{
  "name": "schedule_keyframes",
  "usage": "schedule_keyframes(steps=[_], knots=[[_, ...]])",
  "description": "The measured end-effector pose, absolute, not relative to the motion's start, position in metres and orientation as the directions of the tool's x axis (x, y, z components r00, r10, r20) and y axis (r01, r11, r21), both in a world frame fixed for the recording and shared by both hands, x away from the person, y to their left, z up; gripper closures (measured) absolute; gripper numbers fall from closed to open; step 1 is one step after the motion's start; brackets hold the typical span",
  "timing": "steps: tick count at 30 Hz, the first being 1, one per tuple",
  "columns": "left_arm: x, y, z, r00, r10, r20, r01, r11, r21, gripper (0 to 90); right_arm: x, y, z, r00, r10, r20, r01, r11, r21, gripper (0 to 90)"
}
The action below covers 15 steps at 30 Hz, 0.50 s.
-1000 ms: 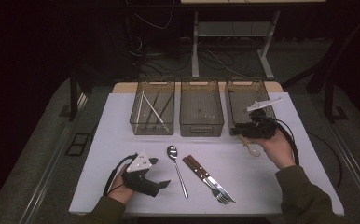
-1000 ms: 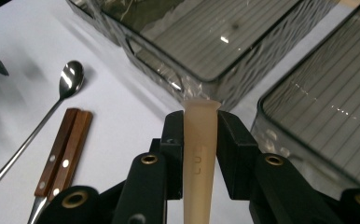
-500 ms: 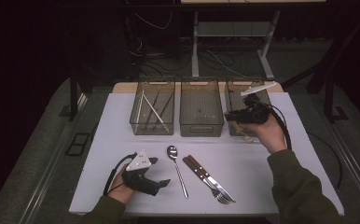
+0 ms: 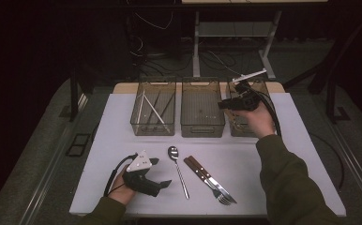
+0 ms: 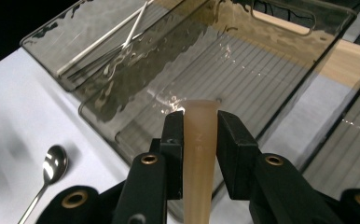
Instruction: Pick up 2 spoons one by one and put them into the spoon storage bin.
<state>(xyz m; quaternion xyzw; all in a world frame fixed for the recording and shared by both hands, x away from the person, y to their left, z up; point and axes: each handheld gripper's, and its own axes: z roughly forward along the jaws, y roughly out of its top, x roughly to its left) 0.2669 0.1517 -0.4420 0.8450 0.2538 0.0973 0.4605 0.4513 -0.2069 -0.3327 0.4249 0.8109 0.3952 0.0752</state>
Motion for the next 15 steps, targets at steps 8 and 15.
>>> schedule_keyframes(steps=[8, 15], knots=[[0.267, 0.152, -0.442, 0.855, 0.515, -0.067, 0.330, -0.440, 0.835, 9.1, 0.468, -0.186, -0.330, -0.634, 0.746, 0.206, 0.626, 0.337, 0.703, 73.5], [0.267, 0.152, -0.441, 0.856, 0.513, -0.070, 0.330, -0.436, 0.837, 9.1, 0.483, -0.168, -0.335, -0.635, 0.747, 0.197, 0.627, 0.350, 0.696, 73.4]])
